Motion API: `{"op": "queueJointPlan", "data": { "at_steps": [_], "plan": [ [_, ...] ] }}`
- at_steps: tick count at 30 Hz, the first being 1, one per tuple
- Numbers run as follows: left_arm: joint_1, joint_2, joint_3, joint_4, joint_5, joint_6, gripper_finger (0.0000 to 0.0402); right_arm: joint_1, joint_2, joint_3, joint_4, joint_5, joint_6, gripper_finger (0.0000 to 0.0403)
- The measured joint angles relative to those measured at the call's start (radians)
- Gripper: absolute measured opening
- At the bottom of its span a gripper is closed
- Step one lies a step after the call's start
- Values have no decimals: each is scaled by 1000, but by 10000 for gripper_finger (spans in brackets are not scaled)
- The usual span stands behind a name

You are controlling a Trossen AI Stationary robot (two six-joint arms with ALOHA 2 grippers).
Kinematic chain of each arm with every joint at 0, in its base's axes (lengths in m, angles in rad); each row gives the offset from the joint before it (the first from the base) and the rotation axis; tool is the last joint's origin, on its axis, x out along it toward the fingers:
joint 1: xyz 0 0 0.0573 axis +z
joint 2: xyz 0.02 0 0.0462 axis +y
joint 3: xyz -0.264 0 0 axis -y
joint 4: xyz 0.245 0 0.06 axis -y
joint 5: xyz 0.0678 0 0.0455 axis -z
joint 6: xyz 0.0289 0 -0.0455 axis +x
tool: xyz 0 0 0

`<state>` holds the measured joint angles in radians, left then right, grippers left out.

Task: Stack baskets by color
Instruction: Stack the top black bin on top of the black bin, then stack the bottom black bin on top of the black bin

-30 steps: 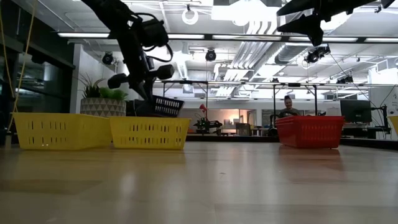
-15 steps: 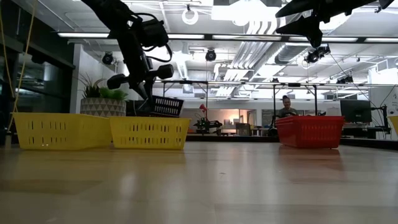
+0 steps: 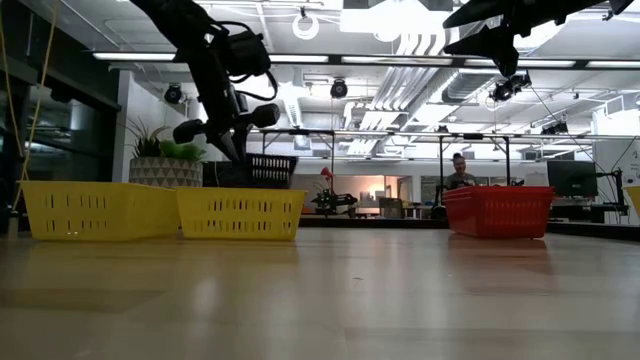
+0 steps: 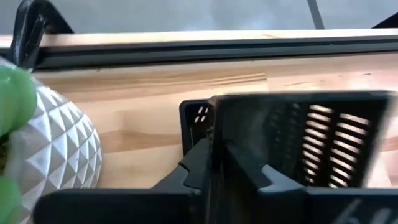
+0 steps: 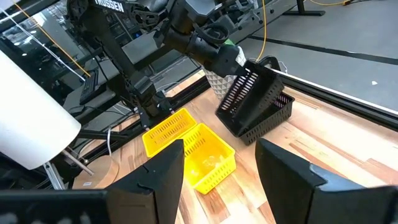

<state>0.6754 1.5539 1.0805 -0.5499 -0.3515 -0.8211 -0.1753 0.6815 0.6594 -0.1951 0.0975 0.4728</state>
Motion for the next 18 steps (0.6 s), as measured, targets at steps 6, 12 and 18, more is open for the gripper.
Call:
{"op": "queueJointPlan", "data": {
  "at_steps": [6,12,18],
  "plan": [
    [3,0,0,33,7,49,93,0,0,0,0,0,0,185],
    [9,0,24,30,60,106,146,0,0,0,0,0,-1,185],
    [10,0,142,40,142,222,175,0,0,0,18,0,6,185]
  ]
}}
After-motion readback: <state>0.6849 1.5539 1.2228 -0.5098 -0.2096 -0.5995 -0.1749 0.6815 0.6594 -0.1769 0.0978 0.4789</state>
